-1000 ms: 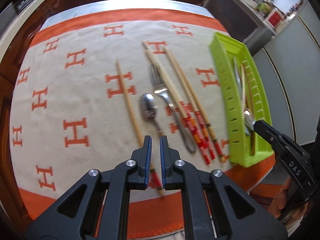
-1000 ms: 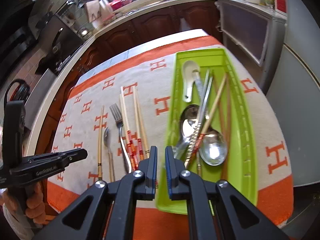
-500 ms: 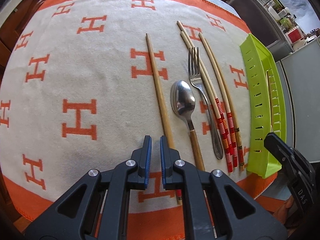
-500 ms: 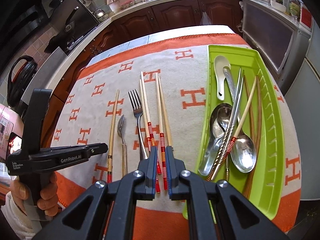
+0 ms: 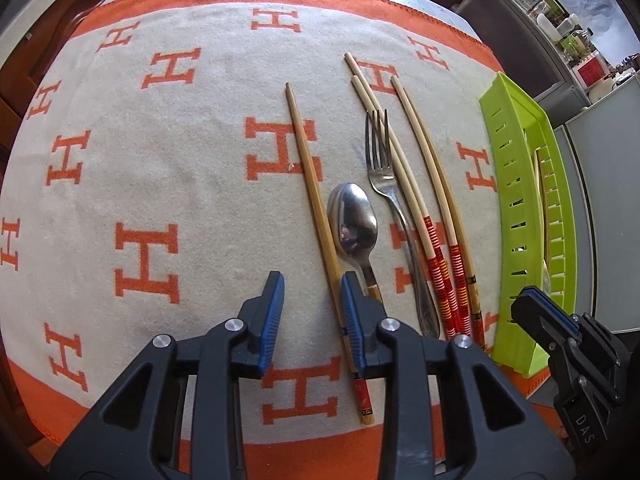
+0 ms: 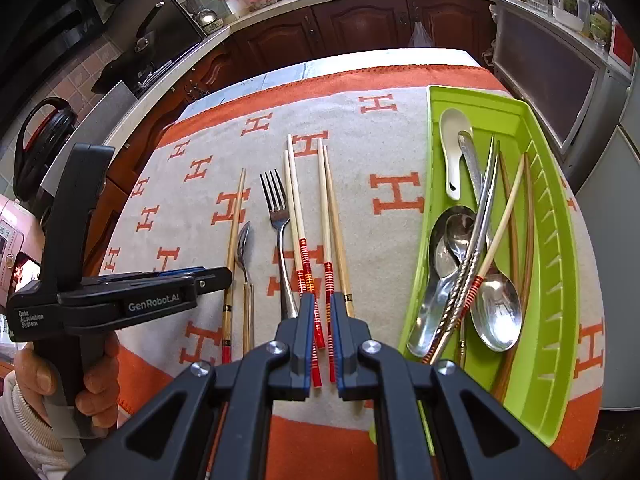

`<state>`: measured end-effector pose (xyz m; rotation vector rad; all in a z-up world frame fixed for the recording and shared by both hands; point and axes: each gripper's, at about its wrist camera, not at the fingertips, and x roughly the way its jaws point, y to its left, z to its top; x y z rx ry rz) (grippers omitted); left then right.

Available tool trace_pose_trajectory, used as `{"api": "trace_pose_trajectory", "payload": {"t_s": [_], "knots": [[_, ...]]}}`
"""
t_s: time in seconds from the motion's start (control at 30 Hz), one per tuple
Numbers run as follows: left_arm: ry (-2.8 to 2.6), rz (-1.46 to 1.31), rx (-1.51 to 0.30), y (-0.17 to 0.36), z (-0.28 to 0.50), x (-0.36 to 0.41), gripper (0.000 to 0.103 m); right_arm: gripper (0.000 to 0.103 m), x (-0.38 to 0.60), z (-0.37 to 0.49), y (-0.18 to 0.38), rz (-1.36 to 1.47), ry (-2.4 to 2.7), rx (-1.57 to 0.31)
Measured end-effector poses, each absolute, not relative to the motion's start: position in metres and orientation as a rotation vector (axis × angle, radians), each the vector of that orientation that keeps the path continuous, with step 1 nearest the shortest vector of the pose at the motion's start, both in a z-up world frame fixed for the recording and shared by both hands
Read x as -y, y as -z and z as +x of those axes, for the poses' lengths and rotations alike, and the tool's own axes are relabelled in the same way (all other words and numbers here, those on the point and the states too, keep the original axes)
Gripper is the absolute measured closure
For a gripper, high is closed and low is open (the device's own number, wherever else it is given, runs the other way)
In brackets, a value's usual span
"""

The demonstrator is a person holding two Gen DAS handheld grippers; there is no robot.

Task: Organize utensils
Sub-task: 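Close the left tool on a red-tipped wooden chopstick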

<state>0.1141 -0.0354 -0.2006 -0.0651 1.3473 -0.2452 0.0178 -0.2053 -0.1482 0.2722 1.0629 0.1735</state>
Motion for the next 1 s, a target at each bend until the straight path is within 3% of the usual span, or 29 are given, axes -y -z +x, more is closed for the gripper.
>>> {"api": "trace_pose_trajectory", "payload": {"t_s": [0.4,0.47,0.5,0.57,1.0], "knots": [[0.181,0.159,-1.268,0.206,0.106,0.072,0.077,0.095,0.203,0.016,0.149,0.26,-0.177,-1.06],[0.191,0.163,-1.26,0.205,0.105,0.072,0.082,0.095,0.202,0.015,0.149,0.254,-0.178,-1.058],[0.195,0.162,-1.26,0.205,0.104,0.069,0.09,0.095,0.202,0.015,0.149,0.251,-0.181,-1.057],[0.195,0.144,-1.262,0.205,0.103,0.065,0.098,0.095,0.2,0.015,0.149,0.246,-0.185,-1.058],[0.17,-0.051,-1.259,0.194,0.098,0.009,0.099,0.093,0.177,0.035,0.148,0.246,-0.303,-1.069]]}}
